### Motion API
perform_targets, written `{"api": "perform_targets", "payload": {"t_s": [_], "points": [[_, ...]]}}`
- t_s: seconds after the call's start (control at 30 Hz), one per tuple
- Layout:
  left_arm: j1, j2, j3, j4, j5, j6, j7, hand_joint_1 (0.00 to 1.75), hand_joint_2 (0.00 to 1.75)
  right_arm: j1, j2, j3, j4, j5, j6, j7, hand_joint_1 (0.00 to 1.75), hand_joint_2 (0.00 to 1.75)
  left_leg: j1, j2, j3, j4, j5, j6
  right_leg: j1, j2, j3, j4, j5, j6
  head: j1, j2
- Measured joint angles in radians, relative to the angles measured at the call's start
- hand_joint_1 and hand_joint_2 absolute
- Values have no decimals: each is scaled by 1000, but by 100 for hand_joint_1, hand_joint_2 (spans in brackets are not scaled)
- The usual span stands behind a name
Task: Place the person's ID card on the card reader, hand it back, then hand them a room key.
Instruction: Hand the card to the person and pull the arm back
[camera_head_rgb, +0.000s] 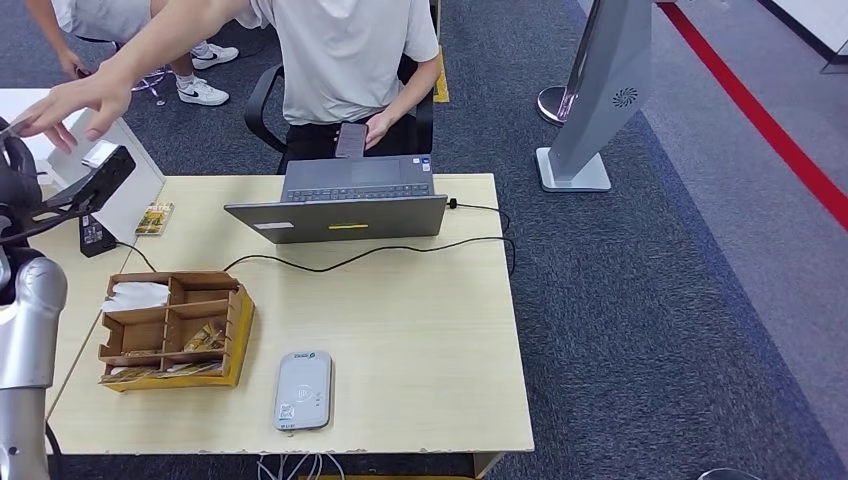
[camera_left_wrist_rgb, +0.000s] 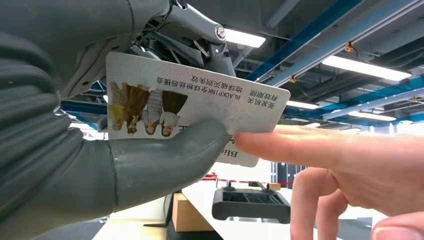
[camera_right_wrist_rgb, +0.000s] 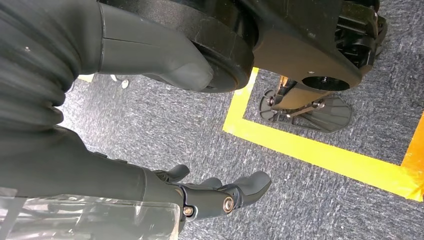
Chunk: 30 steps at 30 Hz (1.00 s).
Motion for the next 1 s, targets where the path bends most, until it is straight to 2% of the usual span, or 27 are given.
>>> {"api": "perform_targets", "payload": {"t_s": [0.13, 0.33, 0.5, 0.73, 1.0], "points": [[4, -10, 0, -9, 9, -32, 0, 0, 175, 0, 0, 0, 0, 2, 1, 0, 0, 175, 0, 0, 0, 0, 0, 0, 0, 0, 0, 0, 0, 0, 0, 0], [27, -25, 0, -50, 20, -29, -13, 0, 175, 0, 0, 0, 0, 12, 1, 0, 0, 175, 0, 0, 0, 0, 0, 0, 0, 0, -1, 0, 0, 0, 0, 0], [58, -42, 0, -112, 36, -34, -25, 0, 175, 0, 0, 0, 0, 14, 1, 0, 0, 175, 0, 1, 0, 0, 0, 0, 0, 0, -1, 0, 0, 0, 0, 0], [135, -75, -7, -253, 93, -86, -26, 0, 175, 0, 0, 0, 0, 13, 1, 0, 0, 175, 0, 1, 0, 0, 0, 0, 0, 0, -1, 0, 0, 0, 0, 0], [152, -82, -10, -303, 95, -93, -24, 0, 175, 0, 0, 0, 0, 13, 1, 0, 0, 175, 0, 1, 0, 0, 0, 0, 0, 0, -1, 0, 0, 0, 0, 0]]}}
